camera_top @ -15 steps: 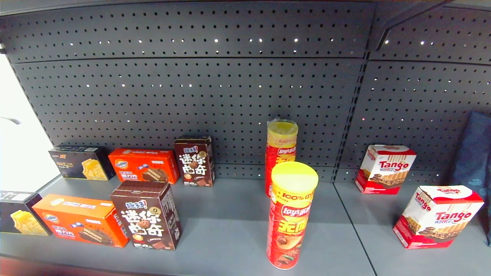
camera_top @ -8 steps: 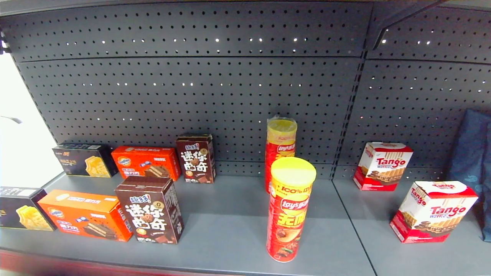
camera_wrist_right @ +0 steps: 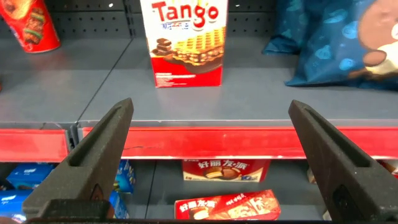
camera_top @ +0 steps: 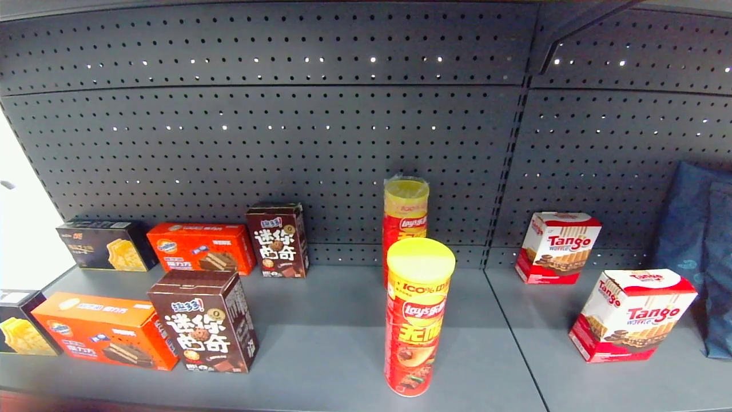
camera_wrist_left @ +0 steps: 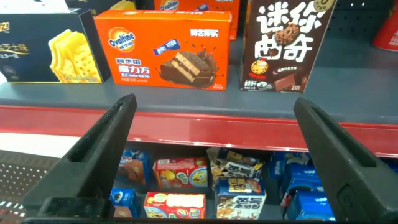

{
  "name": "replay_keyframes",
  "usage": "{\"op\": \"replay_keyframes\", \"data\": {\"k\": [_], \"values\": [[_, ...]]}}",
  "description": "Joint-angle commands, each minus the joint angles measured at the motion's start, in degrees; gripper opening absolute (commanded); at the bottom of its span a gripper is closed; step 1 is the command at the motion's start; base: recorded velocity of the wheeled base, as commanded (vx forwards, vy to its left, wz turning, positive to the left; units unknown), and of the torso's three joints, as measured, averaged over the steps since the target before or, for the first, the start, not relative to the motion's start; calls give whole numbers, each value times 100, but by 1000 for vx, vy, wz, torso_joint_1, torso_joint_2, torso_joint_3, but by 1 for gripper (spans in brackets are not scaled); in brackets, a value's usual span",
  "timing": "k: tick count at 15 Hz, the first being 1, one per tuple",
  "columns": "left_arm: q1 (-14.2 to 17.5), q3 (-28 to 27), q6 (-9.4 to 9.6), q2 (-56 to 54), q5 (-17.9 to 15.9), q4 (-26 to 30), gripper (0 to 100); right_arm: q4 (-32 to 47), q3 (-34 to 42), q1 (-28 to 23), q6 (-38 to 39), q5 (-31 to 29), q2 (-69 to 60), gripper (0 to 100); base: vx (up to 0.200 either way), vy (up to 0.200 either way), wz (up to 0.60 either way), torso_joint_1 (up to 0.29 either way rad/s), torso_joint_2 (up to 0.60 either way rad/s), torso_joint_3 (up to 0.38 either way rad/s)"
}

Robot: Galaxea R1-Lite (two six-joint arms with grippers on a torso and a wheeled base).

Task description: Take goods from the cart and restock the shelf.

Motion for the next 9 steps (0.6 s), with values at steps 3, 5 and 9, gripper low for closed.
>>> {"op": "replay_keyframes", "data": {"k": [3,5,9], "values": [[9,0,-5,9,37,0,100,0,1,4,-1,0,7,100,0,0,0,0,0,0],[1,0,-5,0,20,0,100,0,1,4,-1,0,7,100,0,-100,0,1,1,1],[1,0,-13,0,29,0,100,-9,1,4,-1,0,7,100,0,0,0,0,0,0]]}}
